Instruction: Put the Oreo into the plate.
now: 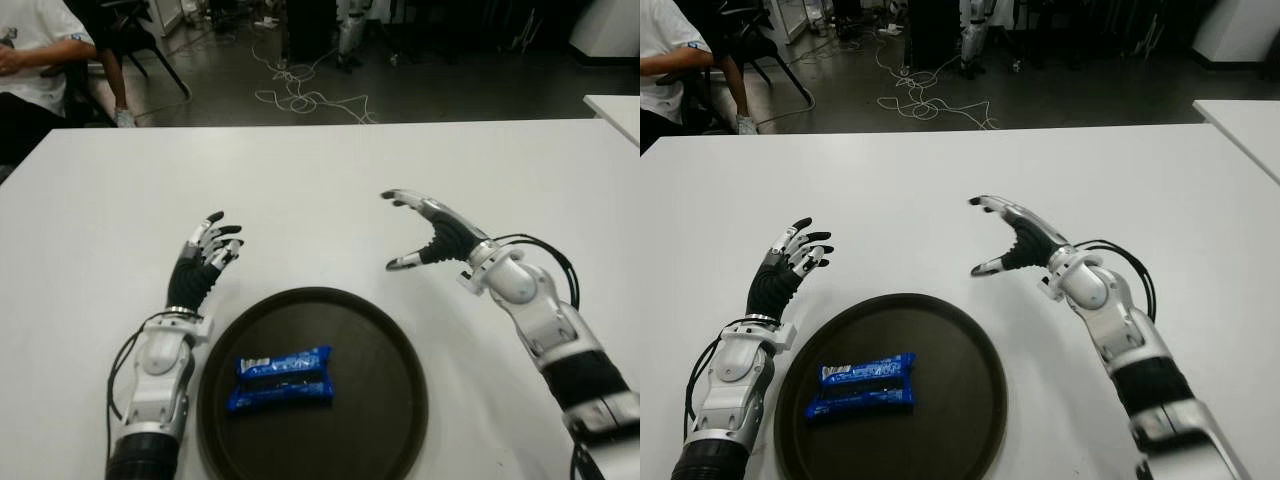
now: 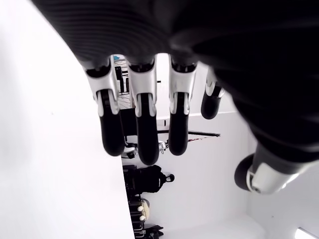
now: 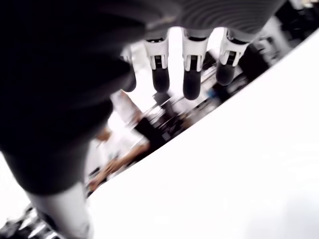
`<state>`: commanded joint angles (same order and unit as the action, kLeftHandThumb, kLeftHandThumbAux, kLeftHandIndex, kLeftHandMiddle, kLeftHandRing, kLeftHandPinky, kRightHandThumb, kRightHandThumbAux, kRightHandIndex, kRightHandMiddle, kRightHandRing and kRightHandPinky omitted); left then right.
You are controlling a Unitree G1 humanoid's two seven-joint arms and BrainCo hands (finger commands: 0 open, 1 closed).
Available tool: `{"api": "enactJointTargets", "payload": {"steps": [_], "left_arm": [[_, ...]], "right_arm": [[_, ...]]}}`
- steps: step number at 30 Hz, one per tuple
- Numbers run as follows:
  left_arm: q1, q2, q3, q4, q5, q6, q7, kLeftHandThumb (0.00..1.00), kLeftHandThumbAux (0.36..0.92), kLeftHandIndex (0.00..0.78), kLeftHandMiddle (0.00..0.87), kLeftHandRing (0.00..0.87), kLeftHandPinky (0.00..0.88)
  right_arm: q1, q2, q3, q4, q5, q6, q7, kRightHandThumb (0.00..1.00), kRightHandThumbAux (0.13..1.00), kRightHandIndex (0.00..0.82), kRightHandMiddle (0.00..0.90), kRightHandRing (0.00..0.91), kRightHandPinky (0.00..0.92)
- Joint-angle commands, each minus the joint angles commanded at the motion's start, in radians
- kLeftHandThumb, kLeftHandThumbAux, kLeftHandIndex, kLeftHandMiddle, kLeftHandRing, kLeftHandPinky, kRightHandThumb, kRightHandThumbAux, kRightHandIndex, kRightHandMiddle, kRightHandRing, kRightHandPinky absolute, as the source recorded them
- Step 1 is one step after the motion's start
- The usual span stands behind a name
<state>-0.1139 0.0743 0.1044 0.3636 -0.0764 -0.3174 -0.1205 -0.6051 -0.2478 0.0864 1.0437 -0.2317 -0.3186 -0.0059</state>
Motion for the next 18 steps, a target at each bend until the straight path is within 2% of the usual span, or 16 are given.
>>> {"api": "enactJointTargets", "payload": {"steps": [3, 6, 8, 11, 18], "left_arm": [[-0.002, 0.003, 0.004, -0.001, 0.002, 0.006, 0.006, 0.269, 0.544, 0.132, 0.258, 0.258, 0.252], [-0.006, 0.006, 0.007, 0.007, 0.008, -0.001, 0.013, 0.256, 0.545, 0.133, 0.254, 0.248, 0.236], [-0.009, 0.007, 0.01, 0.018, 0.013, -0.012, 0.018, 0.247, 0.549, 0.131, 0.251, 0.242, 0.23], [-0.013, 0.01, 0.011, 0.027, 0.023, -0.019, 0.029, 0.229, 0.562, 0.131, 0.244, 0.23, 0.217], [-0.014, 0.012, 0.012, 0.036, 0.027, -0.022, 0.043, 0.194, 0.582, 0.127, 0.221, 0.192, 0.142]], "right_arm": [[-0.025, 0.019, -0.081, -0.02, 0.114, 0.089, 0.071, 0.0, 0.793, 0.18, 0.245, 0.254, 0.28], [-0.058, 0.041, -0.135, -0.01, 0.185, 0.125, 0.099, 0.0, 0.788, 0.189, 0.261, 0.281, 0.317], [-0.063, 0.058, -0.151, -0.008, 0.205, 0.119, 0.091, 0.0, 0.788, 0.192, 0.268, 0.29, 0.325], [-0.032, 0.087, -0.149, -0.034, 0.206, 0.075, 0.06, 0.0, 0.795, 0.197, 0.277, 0.297, 0.328], [-0.038, 0.092, -0.139, 0.014, 0.177, 0.017, 0.024, 0.0, 0.778, 0.193, 0.277, 0.295, 0.335]]}}
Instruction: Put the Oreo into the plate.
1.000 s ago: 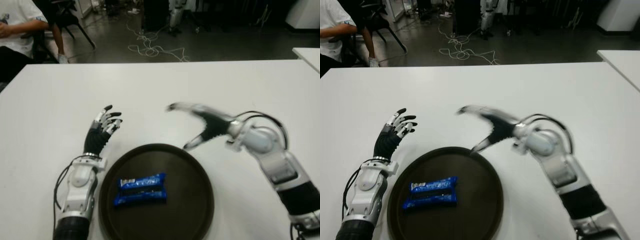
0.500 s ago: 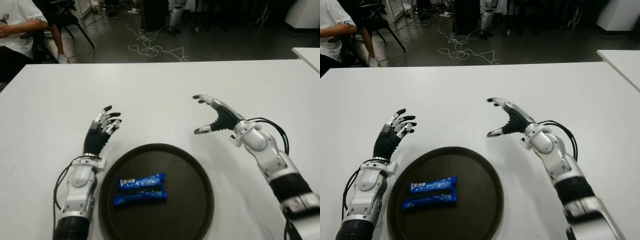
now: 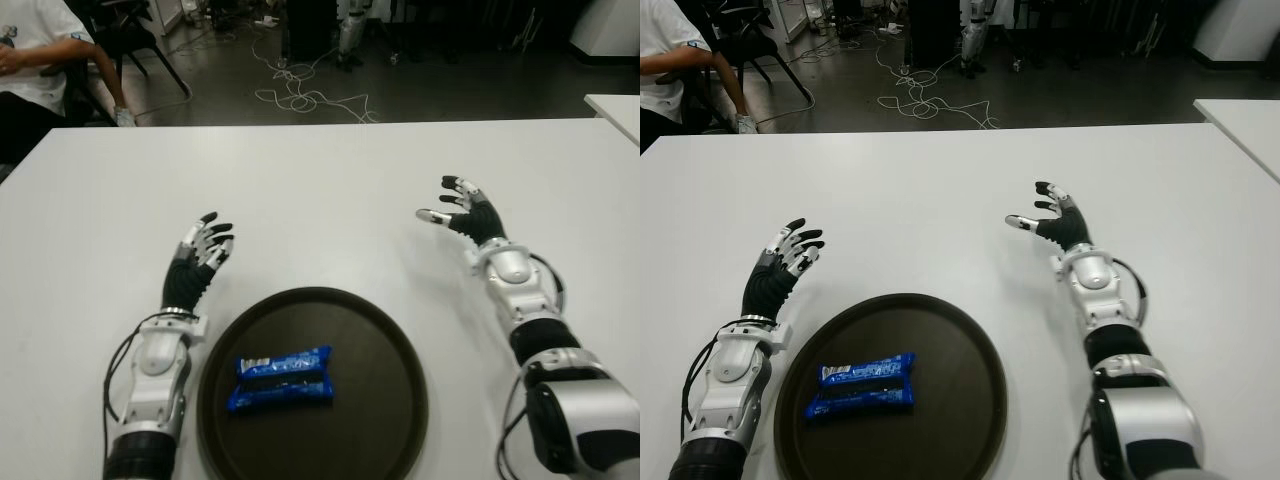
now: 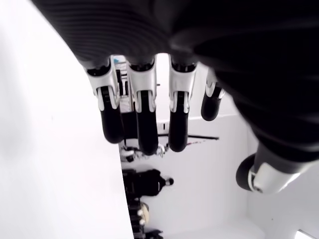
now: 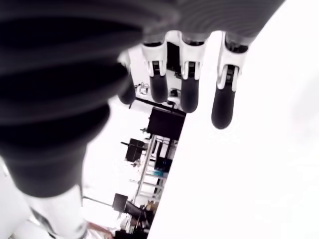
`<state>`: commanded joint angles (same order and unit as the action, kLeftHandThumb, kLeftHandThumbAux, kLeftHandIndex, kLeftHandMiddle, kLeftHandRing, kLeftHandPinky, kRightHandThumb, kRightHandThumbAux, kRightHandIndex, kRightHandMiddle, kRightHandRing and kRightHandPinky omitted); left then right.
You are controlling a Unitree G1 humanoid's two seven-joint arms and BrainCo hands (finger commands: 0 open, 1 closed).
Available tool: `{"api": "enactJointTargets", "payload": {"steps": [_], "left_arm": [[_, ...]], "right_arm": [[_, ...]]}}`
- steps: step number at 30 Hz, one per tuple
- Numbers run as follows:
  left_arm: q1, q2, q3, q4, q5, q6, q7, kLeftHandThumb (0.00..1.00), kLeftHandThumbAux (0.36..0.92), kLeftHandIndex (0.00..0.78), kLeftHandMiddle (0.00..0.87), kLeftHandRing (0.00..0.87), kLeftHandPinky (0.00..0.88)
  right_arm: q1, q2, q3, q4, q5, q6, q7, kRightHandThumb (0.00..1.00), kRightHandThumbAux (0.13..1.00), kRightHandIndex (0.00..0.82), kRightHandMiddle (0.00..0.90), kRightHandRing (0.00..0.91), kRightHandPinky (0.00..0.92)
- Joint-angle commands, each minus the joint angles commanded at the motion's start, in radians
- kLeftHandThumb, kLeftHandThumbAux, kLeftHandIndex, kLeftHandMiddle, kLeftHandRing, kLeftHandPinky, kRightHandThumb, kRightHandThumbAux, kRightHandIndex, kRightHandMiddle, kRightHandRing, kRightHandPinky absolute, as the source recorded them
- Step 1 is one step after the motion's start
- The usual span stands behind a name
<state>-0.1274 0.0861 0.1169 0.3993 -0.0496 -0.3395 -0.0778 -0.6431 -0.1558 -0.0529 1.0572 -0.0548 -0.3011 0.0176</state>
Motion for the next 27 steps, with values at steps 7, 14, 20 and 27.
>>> {"api": "enactJointTargets", "payload": {"steps": [7, 14, 20, 27], "left_arm": [[-0.001, -0.003, -0.001, 0.009, 0.014, -0.033, 0.022, 0.165, 0.618, 0.109, 0.19, 0.155, 0.103], [-0.004, -0.008, -0.003, 0.015, 0.017, -0.051, 0.032, 0.151, 0.652, 0.1, 0.163, 0.128, 0.08], [-0.008, -0.008, -0.007, 0.021, 0.036, -0.058, 0.052, 0.137, 0.645, 0.116, 0.158, 0.118, 0.06], [-0.014, -0.009, -0.006, 0.033, 0.044, -0.06, 0.069, 0.129, 0.657, 0.116, 0.161, 0.114, 0.052]], "right_arm": [[-0.014, -0.008, 0.031, 0.033, -0.055, -0.022, -0.047, 0.0, 0.767, 0.199, 0.275, 0.293, 0.311], [-0.015, -0.01, 0.038, 0.047, -0.072, -0.044, -0.07, 0.0, 0.767, 0.2, 0.28, 0.292, 0.309], [-0.02, -0.014, 0.048, 0.058, -0.082, -0.048, -0.081, 0.0, 0.784, 0.199, 0.277, 0.29, 0.312], [-0.026, -0.013, 0.058, 0.069, -0.1, -0.048, -0.095, 0.0, 0.776, 0.2, 0.279, 0.287, 0.303]]}}
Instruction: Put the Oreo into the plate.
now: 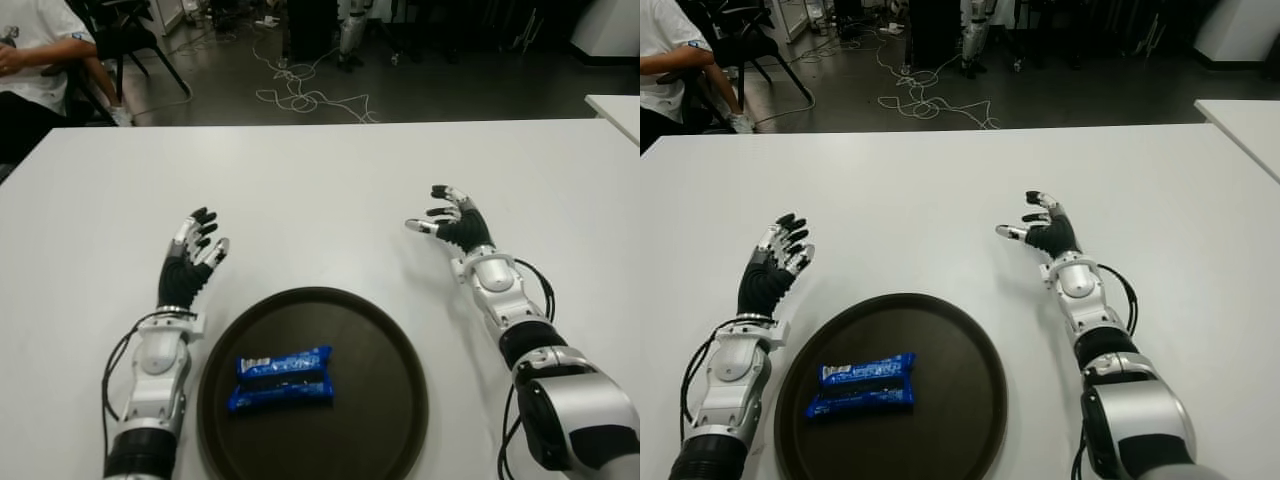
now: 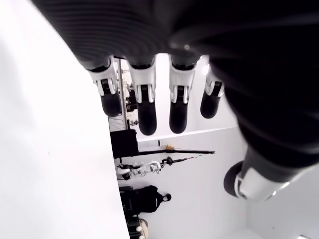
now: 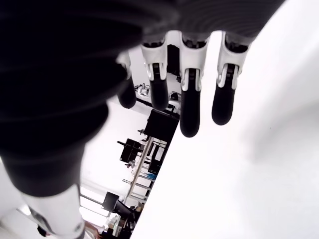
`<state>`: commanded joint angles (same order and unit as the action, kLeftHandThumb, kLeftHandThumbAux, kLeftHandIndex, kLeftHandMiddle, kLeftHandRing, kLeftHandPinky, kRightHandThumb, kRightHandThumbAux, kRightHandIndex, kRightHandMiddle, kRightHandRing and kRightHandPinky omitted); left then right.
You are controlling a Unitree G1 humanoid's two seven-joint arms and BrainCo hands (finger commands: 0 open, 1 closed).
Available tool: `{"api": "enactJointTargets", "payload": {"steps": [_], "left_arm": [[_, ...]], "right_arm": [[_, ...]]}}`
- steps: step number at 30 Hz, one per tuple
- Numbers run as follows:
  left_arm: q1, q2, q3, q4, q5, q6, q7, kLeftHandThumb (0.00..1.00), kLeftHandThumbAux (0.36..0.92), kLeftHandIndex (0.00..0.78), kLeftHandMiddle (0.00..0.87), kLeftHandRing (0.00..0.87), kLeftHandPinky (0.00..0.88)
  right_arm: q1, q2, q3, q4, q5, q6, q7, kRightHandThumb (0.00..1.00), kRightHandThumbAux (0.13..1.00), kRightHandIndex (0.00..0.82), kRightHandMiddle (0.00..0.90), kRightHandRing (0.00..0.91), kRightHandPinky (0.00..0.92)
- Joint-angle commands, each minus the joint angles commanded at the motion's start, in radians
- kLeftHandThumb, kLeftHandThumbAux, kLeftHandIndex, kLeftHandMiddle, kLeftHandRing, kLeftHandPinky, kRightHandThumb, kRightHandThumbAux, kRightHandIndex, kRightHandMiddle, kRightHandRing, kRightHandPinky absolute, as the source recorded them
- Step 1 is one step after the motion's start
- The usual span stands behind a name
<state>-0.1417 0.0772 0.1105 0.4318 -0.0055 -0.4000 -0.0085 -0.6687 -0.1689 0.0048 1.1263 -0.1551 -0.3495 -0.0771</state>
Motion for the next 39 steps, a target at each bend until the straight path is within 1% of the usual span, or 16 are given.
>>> {"api": "enactJointTargets", "payload": {"steps": [7, 12, 19, 25, 32, 34, 39], "left_arm": [[-0.009, 0.004, -0.002, 0.013, 0.013, -0.003, 0.015, 0.115, 0.655, 0.115, 0.158, 0.111, 0.057], [-0.014, 0.009, -0.003, 0.027, 0.023, -0.014, 0.024, 0.102, 0.641, 0.108, 0.156, 0.112, 0.056], [-0.016, 0.009, 0.0, 0.035, 0.016, -0.024, 0.02, 0.107, 0.641, 0.103, 0.154, 0.113, 0.056], [-0.015, 0.009, 0.003, 0.036, 0.005, -0.024, 0.011, 0.113, 0.649, 0.104, 0.148, 0.108, 0.053], [-0.023, 0.017, 0.01, 0.044, -0.027, -0.005, -0.018, 0.116, 0.658, 0.083, 0.139, 0.104, 0.059], [-0.022, 0.017, 0.011, 0.039, -0.038, 0.011, -0.029, 0.115, 0.656, 0.072, 0.13, 0.099, 0.056], [-0.023, 0.018, 0.017, 0.034, -0.057, 0.045, -0.046, 0.112, 0.682, 0.05, 0.114, 0.089, 0.057]], "right_arm": [[-0.004, 0.0, 0.015, 0.007, -0.016, -0.001, -0.012, 0.0, 0.761, 0.199, 0.275, 0.285, 0.298], [-0.002, -0.001, 0.026, 0.007, -0.027, -0.003, -0.022, 0.0, 0.766, 0.198, 0.271, 0.282, 0.283], [-0.001, 0.0, 0.031, 0.013, -0.034, -0.007, -0.023, 0.0, 0.754, 0.202, 0.269, 0.267, 0.25], [0.001, 0.004, 0.032, 0.017, -0.035, -0.017, -0.025, 0.0, 0.77, 0.201, 0.273, 0.265, 0.257], [-0.008, 0.011, 0.032, 0.026, -0.036, -0.018, -0.035, 0.0, 0.765, 0.203, 0.275, 0.27, 0.262], [-0.007, 0.013, 0.034, 0.027, -0.039, -0.019, -0.045, 0.0, 0.767, 0.207, 0.276, 0.27, 0.259], [-0.007, 0.017, 0.042, 0.03, -0.05, -0.02, -0.067, 0.0, 0.755, 0.208, 0.27, 0.25, 0.211]]}}
